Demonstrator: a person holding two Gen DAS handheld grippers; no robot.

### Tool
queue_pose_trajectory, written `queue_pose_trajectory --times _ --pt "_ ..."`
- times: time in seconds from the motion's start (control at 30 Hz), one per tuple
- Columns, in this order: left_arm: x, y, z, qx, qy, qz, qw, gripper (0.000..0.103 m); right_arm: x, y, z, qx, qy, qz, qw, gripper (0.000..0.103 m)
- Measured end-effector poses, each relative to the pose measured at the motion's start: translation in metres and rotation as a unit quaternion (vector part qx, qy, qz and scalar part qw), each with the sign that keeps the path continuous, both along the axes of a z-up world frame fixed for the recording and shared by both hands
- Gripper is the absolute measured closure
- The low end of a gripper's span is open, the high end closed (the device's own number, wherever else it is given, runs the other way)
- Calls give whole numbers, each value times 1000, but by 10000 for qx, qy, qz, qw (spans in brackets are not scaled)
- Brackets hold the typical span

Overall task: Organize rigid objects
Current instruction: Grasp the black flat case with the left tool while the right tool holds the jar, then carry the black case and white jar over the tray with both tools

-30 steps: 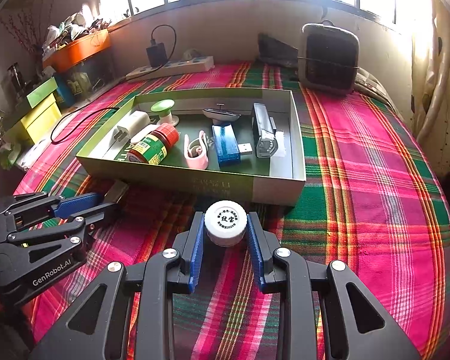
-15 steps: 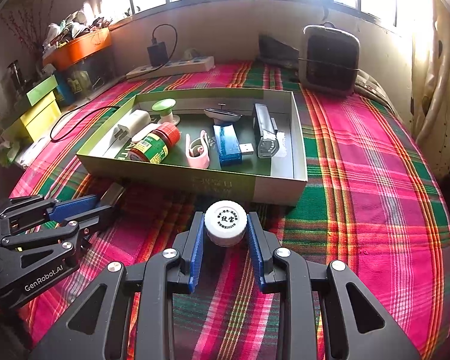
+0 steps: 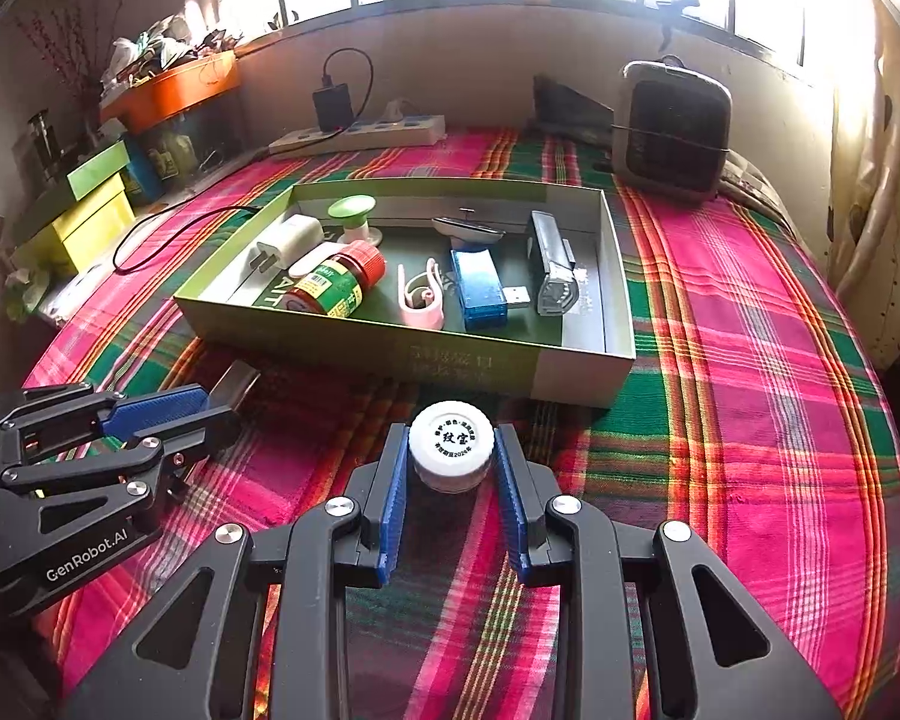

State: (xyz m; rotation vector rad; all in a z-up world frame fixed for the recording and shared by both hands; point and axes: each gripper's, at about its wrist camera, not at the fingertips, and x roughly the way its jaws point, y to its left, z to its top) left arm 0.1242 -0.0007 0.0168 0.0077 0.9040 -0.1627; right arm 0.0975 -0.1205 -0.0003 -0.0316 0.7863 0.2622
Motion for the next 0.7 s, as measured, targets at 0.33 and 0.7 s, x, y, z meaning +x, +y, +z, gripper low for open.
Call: queue_pose_trajectory --times 0.33,0.7 --pt "-7 4 7 -84 -121 6 9999 81 -6 0 3 35 -51 -24 10000 74" --pt "-13 10 19 -177 -274 45 9995 81 -12 0 10 83 -146 -39 9999 74"
